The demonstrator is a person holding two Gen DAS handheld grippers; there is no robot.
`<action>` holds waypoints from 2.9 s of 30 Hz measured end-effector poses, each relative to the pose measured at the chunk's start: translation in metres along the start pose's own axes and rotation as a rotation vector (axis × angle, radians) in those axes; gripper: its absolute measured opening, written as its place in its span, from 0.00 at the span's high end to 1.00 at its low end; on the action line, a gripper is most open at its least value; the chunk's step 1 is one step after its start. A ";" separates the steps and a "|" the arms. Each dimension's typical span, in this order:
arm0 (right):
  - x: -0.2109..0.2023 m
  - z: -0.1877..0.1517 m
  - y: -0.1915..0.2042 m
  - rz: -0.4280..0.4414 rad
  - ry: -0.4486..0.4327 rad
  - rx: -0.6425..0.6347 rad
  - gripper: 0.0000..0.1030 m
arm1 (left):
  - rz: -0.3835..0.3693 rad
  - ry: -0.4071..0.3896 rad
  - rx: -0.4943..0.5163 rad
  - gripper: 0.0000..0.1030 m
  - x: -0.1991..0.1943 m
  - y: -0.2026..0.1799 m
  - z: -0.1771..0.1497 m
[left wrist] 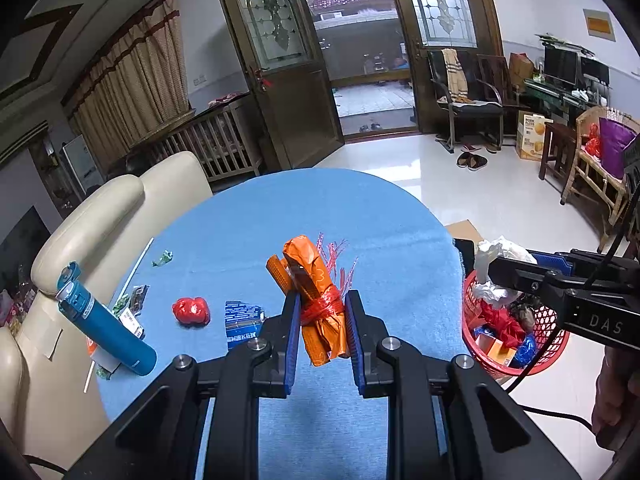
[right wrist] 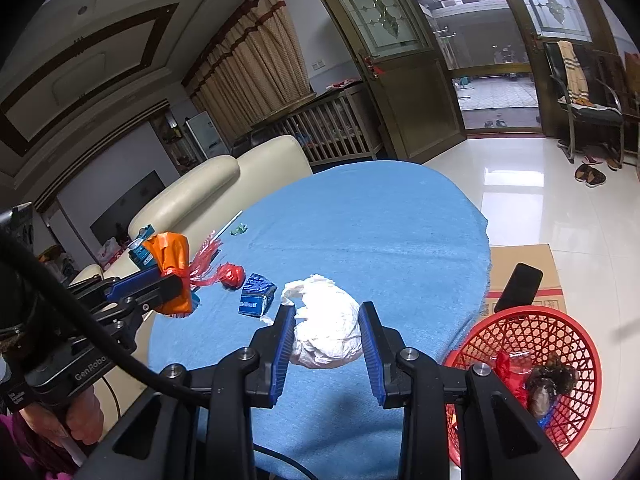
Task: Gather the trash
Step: 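Lift the tissue and orange net bag and carry them toward the red basket, then lower the tissue and orange net bag into the red basket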
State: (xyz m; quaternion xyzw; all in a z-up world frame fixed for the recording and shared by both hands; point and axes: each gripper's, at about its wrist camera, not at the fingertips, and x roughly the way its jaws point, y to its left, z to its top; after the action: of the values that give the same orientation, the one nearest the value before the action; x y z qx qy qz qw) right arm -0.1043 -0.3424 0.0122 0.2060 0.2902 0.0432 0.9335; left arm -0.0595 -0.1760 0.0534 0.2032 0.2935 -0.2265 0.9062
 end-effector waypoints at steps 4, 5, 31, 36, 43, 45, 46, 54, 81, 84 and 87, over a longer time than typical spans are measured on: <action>-0.002 0.000 -0.003 -0.005 -0.003 0.009 0.66 | -0.006 0.003 0.007 0.77 0.001 -0.003 0.001; -0.003 -0.001 -0.004 -0.004 -0.003 0.012 0.66 | -0.010 0.006 0.009 0.77 0.002 -0.004 0.001; -0.013 -0.002 -0.020 -0.036 -0.015 0.046 0.66 | -0.043 0.029 0.043 0.77 0.012 -0.023 0.005; -0.013 -0.003 -0.025 -0.040 -0.013 0.058 0.66 | -0.049 0.040 0.046 0.77 0.015 -0.023 0.005; -0.012 -0.004 -0.032 -0.051 -0.005 0.072 0.66 | -0.062 0.060 0.058 0.77 0.022 -0.026 0.006; -0.010 -0.005 -0.035 -0.055 -0.001 0.081 0.66 | -0.069 0.069 0.064 0.77 0.024 -0.029 0.005; -0.009 -0.005 -0.036 -0.057 0.002 0.087 0.66 | -0.075 0.077 0.068 0.77 0.028 -0.031 0.005; -0.008 -0.010 -0.057 -0.085 0.012 0.134 0.66 | -0.112 0.123 0.109 0.77 0.046 -0.051 0.006; -0.017 -0.024 -0.126 -0.191 0.038 0.298 0.66 | -0.260 0.240 0.185 0.77 0.092 -0.108 0.010; -0.015 -0.027 -0.130 -0.195 0.048 0.310 0.66 | -0.265 0.248 0.190 0.77 0.096 -0.111 0.009; -0.013 -0.029 -0.135 -0.202 0.055 0.321 0.66 | -0.273 0.259 0.192 0.77 0.101 -0.113 0.008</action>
State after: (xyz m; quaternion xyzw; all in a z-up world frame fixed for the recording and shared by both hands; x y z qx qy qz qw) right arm -0.1364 -0.4573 -0.0584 0.3209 0.3381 -0.0920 0.8799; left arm -0.0431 -0.3014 -0.0304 0.2745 0.4094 -0.3463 0.7982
